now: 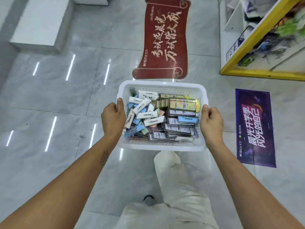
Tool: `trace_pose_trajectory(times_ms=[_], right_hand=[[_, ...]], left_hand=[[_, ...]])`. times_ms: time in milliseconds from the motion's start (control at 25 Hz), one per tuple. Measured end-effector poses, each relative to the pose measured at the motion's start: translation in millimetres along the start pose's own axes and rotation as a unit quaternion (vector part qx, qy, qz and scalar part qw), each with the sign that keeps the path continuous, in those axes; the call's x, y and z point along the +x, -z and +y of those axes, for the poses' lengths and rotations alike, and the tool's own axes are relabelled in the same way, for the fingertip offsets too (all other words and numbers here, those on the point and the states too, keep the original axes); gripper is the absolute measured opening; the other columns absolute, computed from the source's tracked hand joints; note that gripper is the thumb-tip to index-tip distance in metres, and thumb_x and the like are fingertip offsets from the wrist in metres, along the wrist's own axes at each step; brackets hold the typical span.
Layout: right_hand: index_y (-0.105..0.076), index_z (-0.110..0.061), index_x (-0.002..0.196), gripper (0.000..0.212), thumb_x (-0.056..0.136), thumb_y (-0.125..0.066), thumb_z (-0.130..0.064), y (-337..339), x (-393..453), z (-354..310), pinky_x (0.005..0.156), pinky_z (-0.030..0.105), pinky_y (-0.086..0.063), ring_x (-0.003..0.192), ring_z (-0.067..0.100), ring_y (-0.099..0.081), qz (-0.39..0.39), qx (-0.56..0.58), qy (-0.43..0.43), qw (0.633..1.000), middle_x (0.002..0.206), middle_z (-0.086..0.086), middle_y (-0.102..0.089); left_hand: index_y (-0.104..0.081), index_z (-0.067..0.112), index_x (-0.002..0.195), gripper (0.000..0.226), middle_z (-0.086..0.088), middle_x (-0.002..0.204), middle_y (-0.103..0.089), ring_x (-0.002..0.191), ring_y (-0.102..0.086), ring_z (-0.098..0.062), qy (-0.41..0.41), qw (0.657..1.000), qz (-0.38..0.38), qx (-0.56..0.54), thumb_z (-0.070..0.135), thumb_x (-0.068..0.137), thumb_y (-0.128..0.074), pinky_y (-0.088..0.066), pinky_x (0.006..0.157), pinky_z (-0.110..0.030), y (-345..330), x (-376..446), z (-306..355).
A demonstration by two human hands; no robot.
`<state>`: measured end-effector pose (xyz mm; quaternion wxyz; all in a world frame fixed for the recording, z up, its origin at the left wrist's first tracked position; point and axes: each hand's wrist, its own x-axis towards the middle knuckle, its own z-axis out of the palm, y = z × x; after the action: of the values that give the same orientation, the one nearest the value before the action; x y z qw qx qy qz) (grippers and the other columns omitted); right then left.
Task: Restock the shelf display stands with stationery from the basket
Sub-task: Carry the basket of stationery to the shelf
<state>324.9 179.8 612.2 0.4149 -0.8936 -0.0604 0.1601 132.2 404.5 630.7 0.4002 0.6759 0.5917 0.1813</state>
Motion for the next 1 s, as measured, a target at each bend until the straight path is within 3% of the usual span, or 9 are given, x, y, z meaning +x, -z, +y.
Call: trace_pose_trajectory(times_ms=[160, 320, 480, 720, 1000], right_hand=[[-0.049, -0.009, 0.082, 0.04, 0.105, -0.042, -0.042, -1.1, 88.1, -58.0, 0.05, 0.017, -0.031, 0.063, 0.004, -0.046, -0.009, -0.008, 0.001, 1.0, 0.07, -0.004, -0.049], [-0.051, -0.006, 0.085, 0.043, 0.105, -0.041, -0.043, -1.6, 188.0, -122.8, 0.052, 0.024, -0.032, 0.065, 0.007, -0.047, 0.004, -0.012, 0.003, 1.0, 0.071, -0.001, -0.05], [-0.051, -0.003, 0.086, 0.045, 0.105, -0.04, -0.043, -14.2, 294.0, -182.7, 0.059, 0.036, -0.038, 0.068, 0.02, -0.049, 0.025, 0.004, 0.002, 1.0, 0.073, 0.005, -0.053], [-0.048, -0.009, 0.08, 0.041, 0.106, -0.041, -0.04, -44.3, 470.1, -277.0, 0.053, 0.026, -0.032, 0.062, 0.01, -0.044, 0.093, 0.01, -0.022, 0.995, 0.071, 0.001, -0.048], [-0.048, -0.013, 0.08, 0.043, 0.104, -0.039, -0.048, -59.6, 671.1, -363.8, 0.052, 0.029, -0.034, 0.064, 0.01, -0.05, 0.123, 0.018, -0.072, 0.99, 0.072, 0.0, -0.053]], left_hand=[[-0.031, 0.017, 0.059, 0.052, 0.005, 0.051, -0.037, 0.047, -0.041, -0.013, 0.009, 1.0, 0.002, 0.009, 0.051, 0.096, -0.045, -0.032, 0.048, -0.028, -28.8, 74.1, 74.7], [-0.032, 0.018, 0.058, 0.052, 0.007, 0.049, -0.037, 0.039, -0.04, -0.005, -0.002, 1.0, -0.006, -0.001, 0.048, 0.097, -0.047, -0.03, 0.047, -0.024, -67.6, 159.5, 157.1], [-0.03, 0.016, 0.057, 0.053, 0.004, 0.05, -0.036, 0.045, -0.036, -0.013, -0.036, 0.999, -0.015, 0.0, 0.047, 0.097, -0.047, -0.03, 0.049, -0.029, -112.2, 261.0, 236.0], [-0.034, 0.014, 0.059, 0.052, 0.0, 0.052, -0.045, 0.049, -0.049, -0.017, -0.085, 0.995, -0.059, 0.011, 0.049, 0.096, -0.044, -0.035, 0.047, -0.029, -195.6, 441.5, 371.2], [-0.036, 0.016, 0.057, 0.052, 0.003, 0.051, -0.046, 0.045, -0.046, -0.012, -0.12, 0.989, -0.083, 0.036, 0.048, 0.097, -0.044, -0.032, 0.046, -0.027, -293.3, 607.7, 521.9]])
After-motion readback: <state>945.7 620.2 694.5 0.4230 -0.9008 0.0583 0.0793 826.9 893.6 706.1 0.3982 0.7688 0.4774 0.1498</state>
